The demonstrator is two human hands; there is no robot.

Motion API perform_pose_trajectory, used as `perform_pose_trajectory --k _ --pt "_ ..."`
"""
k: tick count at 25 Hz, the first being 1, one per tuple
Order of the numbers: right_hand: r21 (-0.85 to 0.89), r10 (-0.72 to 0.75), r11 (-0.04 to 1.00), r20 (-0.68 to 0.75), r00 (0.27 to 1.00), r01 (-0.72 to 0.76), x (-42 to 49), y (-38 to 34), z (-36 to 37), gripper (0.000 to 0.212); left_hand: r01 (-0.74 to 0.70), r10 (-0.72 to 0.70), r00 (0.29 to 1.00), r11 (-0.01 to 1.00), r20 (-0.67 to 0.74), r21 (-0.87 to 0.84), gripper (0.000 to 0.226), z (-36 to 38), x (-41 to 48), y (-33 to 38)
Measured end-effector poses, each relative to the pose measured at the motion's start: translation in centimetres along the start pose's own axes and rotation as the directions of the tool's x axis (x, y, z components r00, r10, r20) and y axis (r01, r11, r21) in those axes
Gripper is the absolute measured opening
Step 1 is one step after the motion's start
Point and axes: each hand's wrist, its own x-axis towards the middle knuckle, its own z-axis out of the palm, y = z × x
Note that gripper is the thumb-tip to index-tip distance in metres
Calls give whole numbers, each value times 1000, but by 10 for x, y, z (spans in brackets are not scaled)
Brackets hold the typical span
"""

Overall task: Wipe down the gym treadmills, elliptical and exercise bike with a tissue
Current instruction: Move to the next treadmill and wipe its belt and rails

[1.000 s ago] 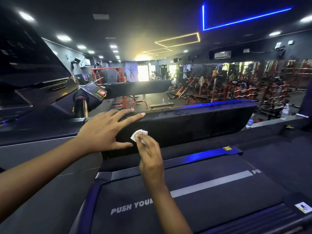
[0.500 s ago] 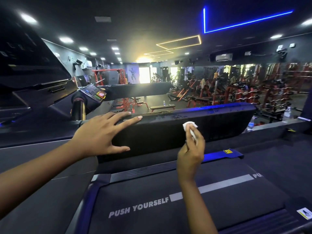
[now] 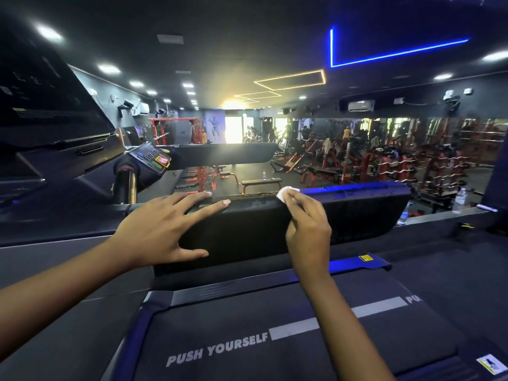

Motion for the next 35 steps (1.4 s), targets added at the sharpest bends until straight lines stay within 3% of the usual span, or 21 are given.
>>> perform_pose_trajectory --k 3,6,8,10,14,17,19,22,25,31,35 --pt "71 -126 991 267 955 111 24 -29 11 43 -7 7 1000 1000 -1 6 86 1 0 0" --pt "145 -240 971 634 735 192 45 -53 21 45 -33 33 999 999 9 -4 85 2 0 -2" --pt "131 -251 963 742 621 234 56 -52 19 44 -38 38 999 999 6 -2 85 2 0 -2" --pt "51 -199 966 775 599 255 65 -39 7 45 -32 32 999 999 -4 7 86 0 -1 -1" --pt "-195 19 962 742 670 189 77 18 -24 47 -23 23 1000 1000 -15 0 87 -2 -1 0" --pt "-275 78 950 662 746 145 81 35 -31 45 -24 24 999 1000 -30 6 87 -1 -1 1" --pt "-181 15 976 615 788 123 71 14 -23 50 -23 23 999 1000 -34 -1 86 -1 -1 1" --pt "54 -216 974 510 833 220 28 -37 -6 51 -23 23 999 1000 -42 -6 88 2 -1 1" --pt "70 -280 959 401 872 275 -3 -42 -2 47 -28 27 999 1000 -47 -6 90 2 -1 0" --pt "-166 -99 975 259 961 145 1 25 -17 61 -26 26 999 1000 -43 16 86 -2 -1 1" --pt "-185 115 979 128 985 -90 14 42 -30 56 -21 22 999 1000 -23 18 86 -1 -1 1"
